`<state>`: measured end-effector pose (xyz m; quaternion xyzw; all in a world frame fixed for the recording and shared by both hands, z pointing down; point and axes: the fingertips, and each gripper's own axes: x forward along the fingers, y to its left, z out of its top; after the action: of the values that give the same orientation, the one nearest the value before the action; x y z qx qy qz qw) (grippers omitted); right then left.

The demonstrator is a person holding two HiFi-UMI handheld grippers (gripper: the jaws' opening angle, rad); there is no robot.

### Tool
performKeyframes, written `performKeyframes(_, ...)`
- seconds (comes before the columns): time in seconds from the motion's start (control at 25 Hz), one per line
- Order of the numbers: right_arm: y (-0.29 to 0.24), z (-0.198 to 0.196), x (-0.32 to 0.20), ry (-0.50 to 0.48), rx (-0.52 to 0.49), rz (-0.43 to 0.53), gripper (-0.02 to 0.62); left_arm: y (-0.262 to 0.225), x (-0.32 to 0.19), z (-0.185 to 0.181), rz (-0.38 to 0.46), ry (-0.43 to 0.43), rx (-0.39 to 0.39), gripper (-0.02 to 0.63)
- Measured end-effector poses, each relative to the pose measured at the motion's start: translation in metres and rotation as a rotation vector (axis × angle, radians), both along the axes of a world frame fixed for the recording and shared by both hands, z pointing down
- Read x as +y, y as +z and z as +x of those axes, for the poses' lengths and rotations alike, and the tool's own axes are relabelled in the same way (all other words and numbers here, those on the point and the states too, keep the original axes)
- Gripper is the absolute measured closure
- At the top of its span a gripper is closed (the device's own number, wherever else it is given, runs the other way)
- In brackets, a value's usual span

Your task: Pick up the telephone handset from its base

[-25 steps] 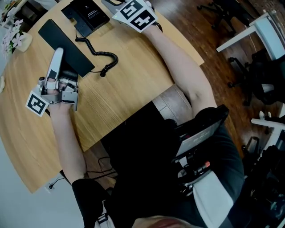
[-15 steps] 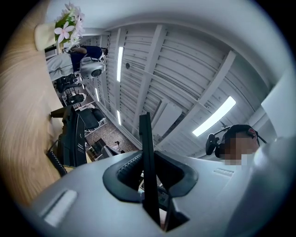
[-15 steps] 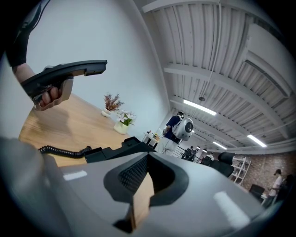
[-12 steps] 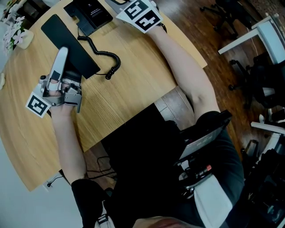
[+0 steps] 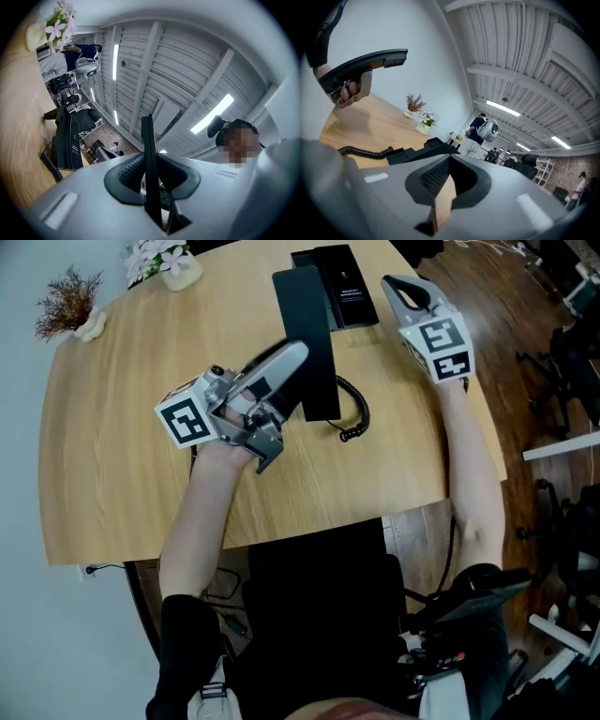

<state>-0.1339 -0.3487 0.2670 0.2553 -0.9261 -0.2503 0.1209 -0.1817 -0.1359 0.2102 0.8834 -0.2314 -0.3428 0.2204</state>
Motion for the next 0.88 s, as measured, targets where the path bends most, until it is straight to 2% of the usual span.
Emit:
performKeyframes(0.16,-0.0011,-0.0036,-0.0002,-0.003,-0.003,0.003,0.592,0.0035,-0.0016,-0.0059,-0.004,-0.031,-0.042,0.525)
performKeyframes(0.88,-0.0013,-0.0030,-0.0004,-0.004,0.001,0.004,0.592,-0.0026,0.0036,-0.0035,0.029,-0.024,-0.056,0.525)
